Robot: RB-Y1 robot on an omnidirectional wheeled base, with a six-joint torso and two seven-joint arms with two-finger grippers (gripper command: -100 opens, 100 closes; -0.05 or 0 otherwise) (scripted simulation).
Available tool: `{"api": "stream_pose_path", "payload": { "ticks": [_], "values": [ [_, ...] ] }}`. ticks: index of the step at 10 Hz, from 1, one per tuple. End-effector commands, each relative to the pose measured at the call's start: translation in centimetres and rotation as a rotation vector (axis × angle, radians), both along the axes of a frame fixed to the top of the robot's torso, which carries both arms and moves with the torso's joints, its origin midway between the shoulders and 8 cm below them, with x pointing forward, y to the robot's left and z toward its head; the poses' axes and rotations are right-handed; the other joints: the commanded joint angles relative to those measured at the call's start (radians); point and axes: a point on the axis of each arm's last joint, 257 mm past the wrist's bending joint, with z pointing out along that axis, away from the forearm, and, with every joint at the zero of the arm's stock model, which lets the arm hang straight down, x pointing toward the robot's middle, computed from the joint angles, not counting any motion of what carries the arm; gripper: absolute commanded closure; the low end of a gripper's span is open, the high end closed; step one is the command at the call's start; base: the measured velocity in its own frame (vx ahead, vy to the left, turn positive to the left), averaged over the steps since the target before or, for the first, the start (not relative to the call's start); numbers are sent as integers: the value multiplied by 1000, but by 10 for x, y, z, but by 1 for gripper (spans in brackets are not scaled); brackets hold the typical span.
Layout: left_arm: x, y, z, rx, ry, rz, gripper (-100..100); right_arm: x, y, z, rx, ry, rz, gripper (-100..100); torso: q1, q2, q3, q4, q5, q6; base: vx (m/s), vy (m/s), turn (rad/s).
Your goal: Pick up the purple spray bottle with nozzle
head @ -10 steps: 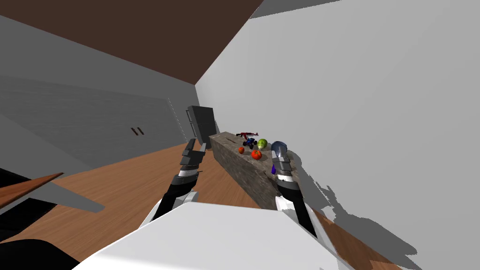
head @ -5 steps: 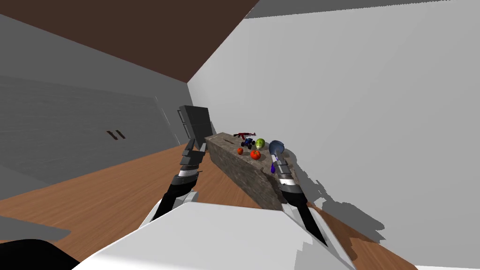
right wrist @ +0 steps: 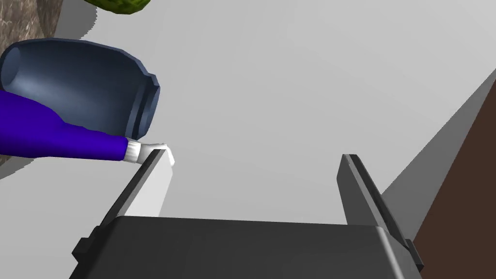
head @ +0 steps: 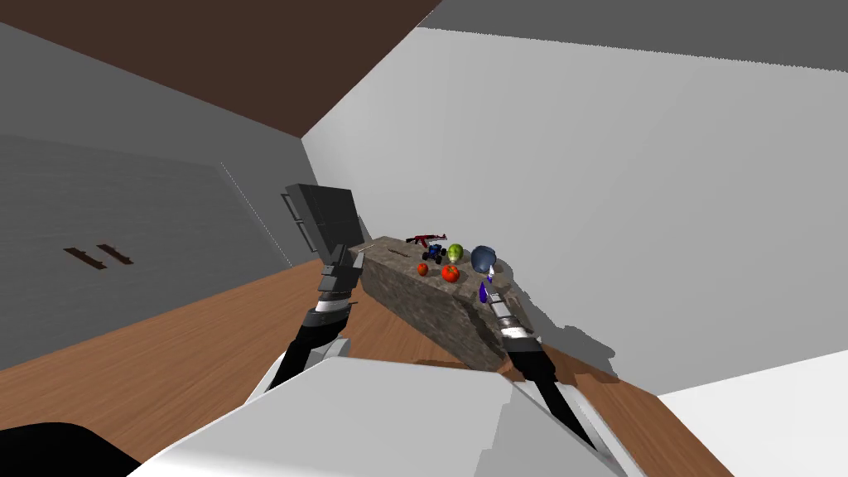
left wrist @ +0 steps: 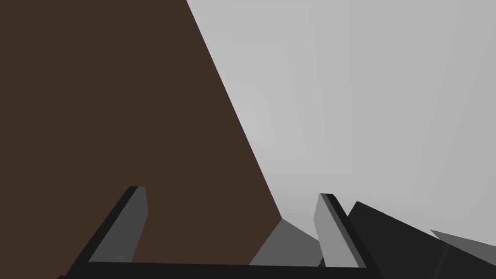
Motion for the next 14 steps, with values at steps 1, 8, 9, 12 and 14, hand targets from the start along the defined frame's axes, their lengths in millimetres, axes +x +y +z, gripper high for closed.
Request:
{"api": "stream_pose_path", "payload": {
  "ticks": [1, 8, 9, 12, 14],
  "values": [
    [0, 0, 0, 0, 0, 0, 0, -6, -18, -33, -106, 93, -39, -100, 0, 0, 0, 0, 0, 0, 82, 162, -239],
    [0, 0, 0, 0, 0, 0, 0, -28, -92, -101, -454, 323, -166, -100, -7, -1, -1, 0, -2, -1, 68, 107, -99],
    [0, 0, 0, 0, 0, 0, 0, -30, -102, -105, -493, 343, -181, -100, -8, -3, -1, -1, -2, -1, 98, 77, -24],
    [0, 0, 0, 0, 0, 0, 0, -39, -136, -114, -621, 400, -231, -100, -8, -3, -2, -1, -2, -1, 79, 75, -2],
    [0, 0, 0, 0, 0, 0, 0, -45, -161, -118, -708, 437, -266, -100, -9, -4, -2, -1, -2, -1, 88, 65, 11]
  ]
}}
